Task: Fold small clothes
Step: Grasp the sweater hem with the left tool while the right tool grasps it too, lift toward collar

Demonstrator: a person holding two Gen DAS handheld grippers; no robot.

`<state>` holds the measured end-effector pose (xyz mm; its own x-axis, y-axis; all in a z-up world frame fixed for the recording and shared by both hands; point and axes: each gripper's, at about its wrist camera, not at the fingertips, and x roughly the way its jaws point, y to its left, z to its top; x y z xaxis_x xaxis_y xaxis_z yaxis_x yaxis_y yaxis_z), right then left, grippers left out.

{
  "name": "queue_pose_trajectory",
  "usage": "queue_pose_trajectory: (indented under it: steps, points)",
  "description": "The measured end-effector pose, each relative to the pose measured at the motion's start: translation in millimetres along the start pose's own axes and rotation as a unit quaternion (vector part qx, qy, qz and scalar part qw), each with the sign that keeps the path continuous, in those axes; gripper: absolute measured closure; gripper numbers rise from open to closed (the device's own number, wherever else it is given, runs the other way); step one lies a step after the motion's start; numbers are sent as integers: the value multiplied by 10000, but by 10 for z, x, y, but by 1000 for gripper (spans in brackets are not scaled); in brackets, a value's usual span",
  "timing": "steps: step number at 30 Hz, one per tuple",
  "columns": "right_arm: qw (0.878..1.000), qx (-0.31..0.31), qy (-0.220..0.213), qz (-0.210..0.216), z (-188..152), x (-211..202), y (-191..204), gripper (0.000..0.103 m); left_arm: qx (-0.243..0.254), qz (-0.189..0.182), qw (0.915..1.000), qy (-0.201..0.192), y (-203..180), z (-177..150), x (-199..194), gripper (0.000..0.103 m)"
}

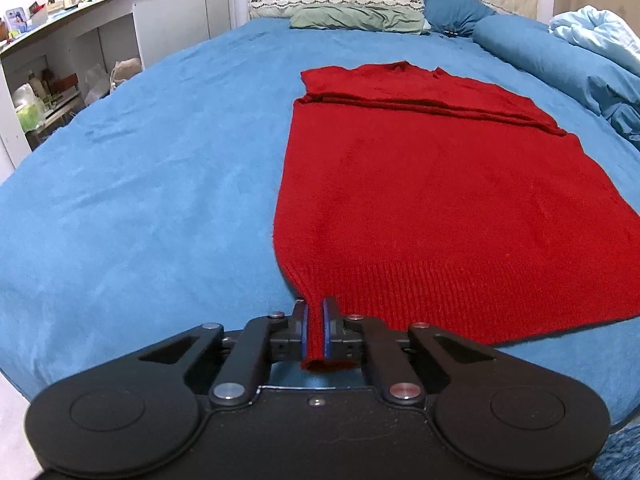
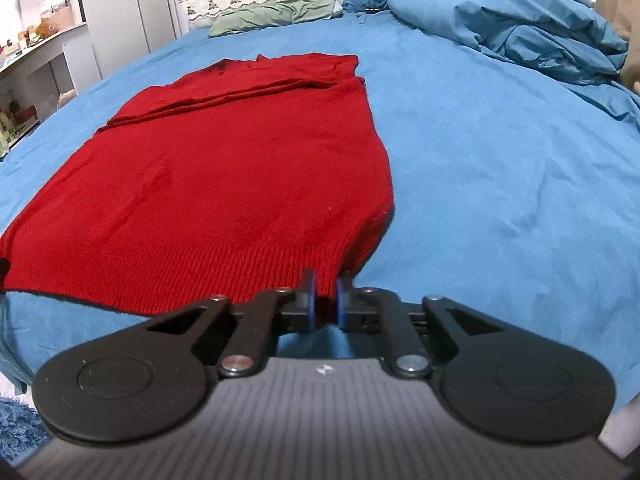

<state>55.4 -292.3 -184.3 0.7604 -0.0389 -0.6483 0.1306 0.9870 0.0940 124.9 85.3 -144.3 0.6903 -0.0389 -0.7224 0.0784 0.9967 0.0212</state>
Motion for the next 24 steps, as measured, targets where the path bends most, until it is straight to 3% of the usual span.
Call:
queue_pose_trajectory:
  steps: [6, 12, 19, 24]
  points:
    - [9983, 325, -249, 404, 220, -224, -147, 82, -153, 49, 9995, -278, 0, 216, -270, 98]
    - [9921, 455, -753, 896, 743, -425, -237, 82, -377, 91, 9957, -846, -79, 790, -448, 98]
    - [9798, 944, -1244, 1247, 1871, -137, -289, 83, -856, 42, 9844, -1535, -124, 1975, -121, 98]
    - [9816, 818, -1355, 1069, 2880, 639, -229, 83, -841, 186, 9817, -1699, -310, 2972, 680, 98]
